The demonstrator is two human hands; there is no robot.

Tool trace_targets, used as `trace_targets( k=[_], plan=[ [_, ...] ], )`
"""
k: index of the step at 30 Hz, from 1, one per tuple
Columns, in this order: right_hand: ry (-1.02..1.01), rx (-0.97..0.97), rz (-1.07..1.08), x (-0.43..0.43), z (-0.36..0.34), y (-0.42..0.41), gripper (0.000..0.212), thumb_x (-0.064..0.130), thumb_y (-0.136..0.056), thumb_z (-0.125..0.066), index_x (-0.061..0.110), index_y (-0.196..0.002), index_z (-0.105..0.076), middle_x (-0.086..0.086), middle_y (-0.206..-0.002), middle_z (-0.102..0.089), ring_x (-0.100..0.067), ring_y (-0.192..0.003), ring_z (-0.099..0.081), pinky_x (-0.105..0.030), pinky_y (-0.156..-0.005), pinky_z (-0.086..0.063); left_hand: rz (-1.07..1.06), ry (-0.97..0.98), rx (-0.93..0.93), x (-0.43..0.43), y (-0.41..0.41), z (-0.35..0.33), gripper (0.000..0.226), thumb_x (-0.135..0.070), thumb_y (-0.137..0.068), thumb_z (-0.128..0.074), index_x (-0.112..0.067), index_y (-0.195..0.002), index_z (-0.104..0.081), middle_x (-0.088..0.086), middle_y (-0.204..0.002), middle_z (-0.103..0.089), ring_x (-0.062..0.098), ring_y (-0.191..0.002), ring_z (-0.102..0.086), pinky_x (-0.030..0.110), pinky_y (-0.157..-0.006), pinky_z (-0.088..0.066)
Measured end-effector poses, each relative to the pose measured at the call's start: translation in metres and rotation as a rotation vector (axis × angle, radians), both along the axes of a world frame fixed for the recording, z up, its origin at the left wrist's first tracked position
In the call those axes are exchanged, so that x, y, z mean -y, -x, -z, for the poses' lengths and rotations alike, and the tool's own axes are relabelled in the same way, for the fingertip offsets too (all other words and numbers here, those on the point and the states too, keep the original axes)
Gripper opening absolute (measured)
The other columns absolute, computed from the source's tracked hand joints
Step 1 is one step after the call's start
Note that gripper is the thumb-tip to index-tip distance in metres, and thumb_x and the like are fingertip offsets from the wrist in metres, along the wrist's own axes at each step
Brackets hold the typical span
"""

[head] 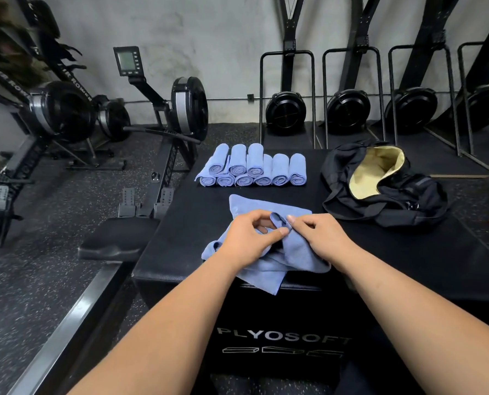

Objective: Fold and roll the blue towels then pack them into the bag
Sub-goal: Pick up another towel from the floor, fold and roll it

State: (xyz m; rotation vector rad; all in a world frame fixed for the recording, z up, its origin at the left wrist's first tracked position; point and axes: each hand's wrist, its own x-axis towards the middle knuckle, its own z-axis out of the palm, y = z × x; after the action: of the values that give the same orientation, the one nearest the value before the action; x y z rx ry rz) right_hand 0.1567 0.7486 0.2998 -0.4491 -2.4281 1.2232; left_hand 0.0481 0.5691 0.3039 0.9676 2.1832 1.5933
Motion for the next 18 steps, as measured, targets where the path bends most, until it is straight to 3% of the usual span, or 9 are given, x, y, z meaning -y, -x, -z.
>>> trace_targets(
  k=[3,5,8,11,14,16,18],
  plan=[
    [-0.066,0.028,0.078,-0.001,0.001,0.003,0.050,0.053,-0.101,-0.062,0.025,-0.058,-0.062,0.003,-0.054,-0.044,-0.009,-0.056,-0.035,-0.030,-0.054,-0.029,-0.118,-0.078,0.069,0.002,0.006,0.001,0.016,-0.021,-0.087,-0.087,-0.029,-0.094,-0.075,-0.006,-0.082,-0.077,0.000,-0.074,-0.069,0.013,-0.075,-0.050],
    [-0.154,0.054,0.161,-0.008,0.009,0.004,0.039,0.053,-0.097,-0.066,0.023,-0.072,-0.072,-0.001,-0.061,-0.056,-0.013,-0.061,-0.048,-0.033,-0.061,-0.039,-0.181,-0.080,0.105,0.007,0.014,0.004,0.007,-0.022,-0.090,-0.084,-0.025,-0.092,-0.079,-0.002,-0.082,-0.079,0.005,-0.076,-0.070,0.022,-0.077,-0.055],
    [-0.256,0.017,0.190,-0.009,0.019,-0.002,0.010,0.045,-0.087,-0.077,0.038,-0.091,-0.071,0.010,-0.087,-0.063,-0.009,-0.078,-0.062,-0.037,-0.076,-0.053,-0.213,0.003,0.085,0.017,0.025,0.010,0.008,-0.020,-0.092,-0.080,-0.024,-0.085,-0.080,-0.004,-0.083,-0.079,0.006,-0.074,-0.068,0.025,-0.075,-0.055],
    [-0.403,-0.072,0.046,-0.002,0.030,-0.014,0.016,0.052,-0.085,-0.076,0.039,-0.090,-0.067,0.015,-0.094,-0.052,-0.004,-0.086,-0.056,-0.033,-0.077,-0.051,-0.267,0.067,0.066,0.022,0.030,0.015,0.012,-0.020,-0.093,-0.075,-0.025,-0.083,-0.077,-0.007,-0.080,-0.074,0.006,-0.067,-0.061,0.024,-0.064,-0.050],
    [-0.591,0.092,-0.137,0.001,0.043,-0.026,0.049,0.083,-0.076,-0.067,0.045,-0.106,-0.071,0.020,-0.105,-0.050,-0.003,-0.096,-0.046,-0.028,-0.084,-0.042,-0.313,0.083,0.073,0.025,0.032,0.016,0.014,-0.018,-0.093,-0.071,-0.026,-0.083,-0.074,-0.004,-0.086,-0.075,0.009,-0.070,-0.063,0.016,-0.052,-0.050],
    [-0.753,0.182,-0.193,-0.001,0.054,-0.031,0.069,0.093,-0.072,-0.057,0.047,-0.123,-0.067,0.018,-0.115,-0.049,-0.008,-0.103,-0.046,-0.031,-0.087,-0.042,-0.322,0.088,0.068,0.025,0.035,0.017,0.014,-0.016,-0.094,-0.069,-0.025,-0.085,-0.074,-0.004,-0.084,-0.075,0.012,-0.072,-0.067,0.018,-0.062,-0.053],
    [-0.751,0.159,-0.187,-0.002,0.060,-0.032,0.060,0.086,-0.081,-0.055,0.045,-0.123,-0.069,0.017,-0.115,-0.051,-0.013,-0.103,-0.050,-0.033,-0.085,-0.044,-0.328,0.092,0.091,0.026,0.040,0.018,0.013,-0.015,-0.095,-0.067,-0.024,-0.088,-0.074,-0.004,-0.082,-0.075,0.015,-0.072,-0.069,0.030,-0.072,-0.057]
  ],
)
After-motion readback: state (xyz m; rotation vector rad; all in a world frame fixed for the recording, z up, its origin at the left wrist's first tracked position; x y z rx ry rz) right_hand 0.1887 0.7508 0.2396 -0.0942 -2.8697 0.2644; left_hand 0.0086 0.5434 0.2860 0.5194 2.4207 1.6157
